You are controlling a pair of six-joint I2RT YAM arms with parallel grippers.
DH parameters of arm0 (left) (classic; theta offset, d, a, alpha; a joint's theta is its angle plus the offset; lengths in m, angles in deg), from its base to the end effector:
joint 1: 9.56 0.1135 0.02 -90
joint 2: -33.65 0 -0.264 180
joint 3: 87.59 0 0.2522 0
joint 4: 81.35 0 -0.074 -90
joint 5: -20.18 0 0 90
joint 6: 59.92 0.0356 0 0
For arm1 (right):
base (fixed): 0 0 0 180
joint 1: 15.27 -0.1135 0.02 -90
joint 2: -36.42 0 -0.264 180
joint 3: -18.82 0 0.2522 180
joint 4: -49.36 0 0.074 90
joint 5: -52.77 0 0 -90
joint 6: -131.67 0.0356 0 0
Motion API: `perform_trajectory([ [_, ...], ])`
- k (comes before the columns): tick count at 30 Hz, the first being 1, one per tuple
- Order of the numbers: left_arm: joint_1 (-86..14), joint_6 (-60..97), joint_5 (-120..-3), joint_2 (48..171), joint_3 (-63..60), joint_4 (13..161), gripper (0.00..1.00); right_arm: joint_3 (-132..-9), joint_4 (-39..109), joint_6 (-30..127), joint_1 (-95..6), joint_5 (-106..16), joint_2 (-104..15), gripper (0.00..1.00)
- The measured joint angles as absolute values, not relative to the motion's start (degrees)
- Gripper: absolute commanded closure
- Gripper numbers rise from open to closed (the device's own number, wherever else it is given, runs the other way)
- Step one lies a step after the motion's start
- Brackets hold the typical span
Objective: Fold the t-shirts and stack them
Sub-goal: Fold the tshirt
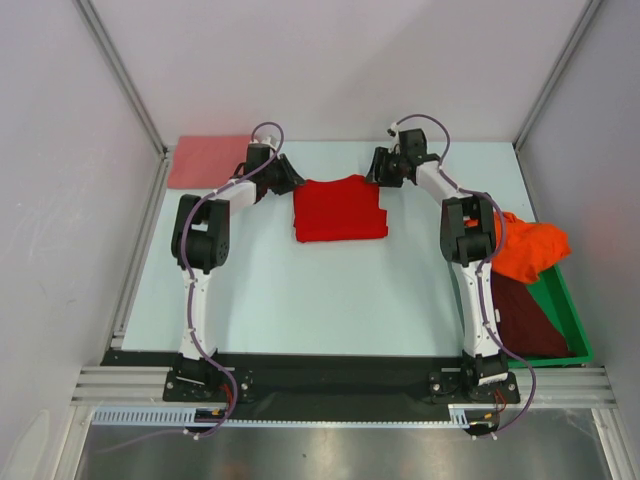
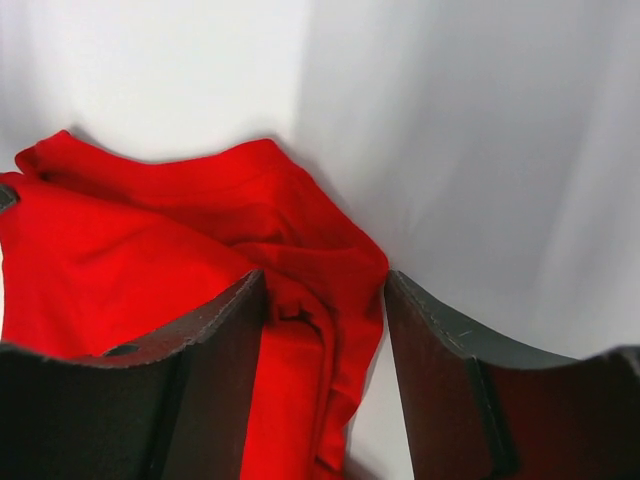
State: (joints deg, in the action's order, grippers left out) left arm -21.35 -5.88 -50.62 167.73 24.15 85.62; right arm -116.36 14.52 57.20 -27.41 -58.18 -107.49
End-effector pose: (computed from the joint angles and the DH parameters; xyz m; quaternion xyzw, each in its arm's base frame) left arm 0.5112 -0.1187 0.1450 -0.1086 0.8727 -0.3186 0.3538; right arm 0.5451 0.1303 0.1568 -0.0449 0.9054 0.2549 0.3364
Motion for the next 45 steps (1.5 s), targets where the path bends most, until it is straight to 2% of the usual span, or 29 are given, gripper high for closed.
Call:
perform_trajectory([
  [11,-21.35,-5.88,-50.55,167.73,24.15,85.64,0.66,-118.86,11.68,53.33,-29.22,-54.27,-107.47,0.35],
  [22,-21.35,-5.91,-50.14,167.73,24.15,85.88,0.68,-119.90,9.32,50.51,-30.60,-48.37,-106.75,0.34],
  [45,-21.39,-5.97,-49.90,167.73,24.15,86.04,0.77,-120.36,8.86,49.64,-32.37,-48.26,-105.35,0.41],
])
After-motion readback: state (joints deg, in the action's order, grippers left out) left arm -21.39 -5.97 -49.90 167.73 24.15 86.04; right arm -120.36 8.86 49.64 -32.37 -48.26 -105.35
